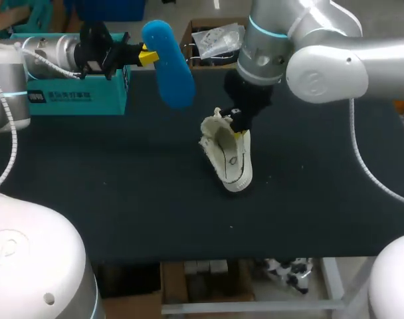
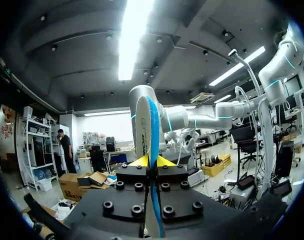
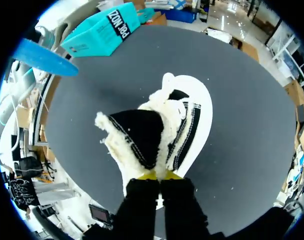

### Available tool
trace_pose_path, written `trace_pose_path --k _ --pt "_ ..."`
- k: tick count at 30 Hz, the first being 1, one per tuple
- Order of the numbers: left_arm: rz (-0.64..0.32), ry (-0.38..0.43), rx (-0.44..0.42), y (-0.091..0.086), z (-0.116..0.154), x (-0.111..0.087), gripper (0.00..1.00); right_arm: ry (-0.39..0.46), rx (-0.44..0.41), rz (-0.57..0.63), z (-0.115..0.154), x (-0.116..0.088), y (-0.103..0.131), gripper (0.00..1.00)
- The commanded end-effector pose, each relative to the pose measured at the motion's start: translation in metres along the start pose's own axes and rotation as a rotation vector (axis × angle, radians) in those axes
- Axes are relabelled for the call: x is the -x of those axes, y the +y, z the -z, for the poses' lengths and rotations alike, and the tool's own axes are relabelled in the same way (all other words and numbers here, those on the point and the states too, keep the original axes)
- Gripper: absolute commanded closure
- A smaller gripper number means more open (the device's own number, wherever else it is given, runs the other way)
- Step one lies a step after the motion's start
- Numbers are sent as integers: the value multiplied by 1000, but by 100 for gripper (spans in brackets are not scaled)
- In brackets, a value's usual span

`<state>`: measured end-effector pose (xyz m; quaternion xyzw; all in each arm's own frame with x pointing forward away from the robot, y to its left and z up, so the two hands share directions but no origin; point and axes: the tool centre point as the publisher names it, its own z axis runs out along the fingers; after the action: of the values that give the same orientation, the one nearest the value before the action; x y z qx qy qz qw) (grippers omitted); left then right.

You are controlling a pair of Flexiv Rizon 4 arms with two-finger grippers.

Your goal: Open the shoe tongue, take the insole out of the shoe, put the insole back into the shoe, and pack the shoe into the shoebox

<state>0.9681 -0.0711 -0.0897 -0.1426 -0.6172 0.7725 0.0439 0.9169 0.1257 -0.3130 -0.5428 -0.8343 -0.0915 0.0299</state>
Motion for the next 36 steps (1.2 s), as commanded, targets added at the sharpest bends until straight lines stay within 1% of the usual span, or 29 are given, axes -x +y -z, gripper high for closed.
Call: trace_pose_path --k 1,6,12,13,14,15,21,26,27,28,30,31,32,33,34,36 --pt "5 233 -13 6 0 13 100 17 154 -26 -8 6 -9 100" --pt "15 238 -19 11 2 17 100 22 159 -66 -17 11 -11 100" --pt "22 233 -22 13 6 14 100 45 169 -68 -22 19 -13 100" --pt "22 232 -21 12 6 13 100 46 169 -69 -22 22 -14 84" --pt "21 231 -20 11 5 10 100 48 168 -71 -21 24 -15 5" --pt "19 230 -18 11 5 8 100 48 166 -73 -21 26 -16 0" --pt "14 234 -12 7 -5 -8 100 42 156 -73 -12 37 -24 0" --pt "-1 240 -17 2 -22 -25 100 24 156 -69 5 50 -38 0" --pt "-3 231 -22 1 -25 -28 100 23 158 -72 9 52 -41 0" --pt "3 205 -37 -1 -29 -31 100 15 156 -77 14 54 -44 0" --pt "51 146 -79 -4 -34 -35 100 15 156 -77 14 54 -44 0" --pt "87 132 -92 -5 -38 -35 100 15 156 -77 14 54 -44 0" --pt "132 119 -81 -5 -42 -36 100 15 156 -77 14 54 -44 0" --pt "188 85 -46 -5 -47 -37 100 15 156 -77 14 54 -44 0" --pt "224 92 -2 -7 -51 -39 100 15 156 -77 14 54 -44 0" --pt "224 92 -2 -7 -51 -39 100 15 156 -77 14 54 -44 0"
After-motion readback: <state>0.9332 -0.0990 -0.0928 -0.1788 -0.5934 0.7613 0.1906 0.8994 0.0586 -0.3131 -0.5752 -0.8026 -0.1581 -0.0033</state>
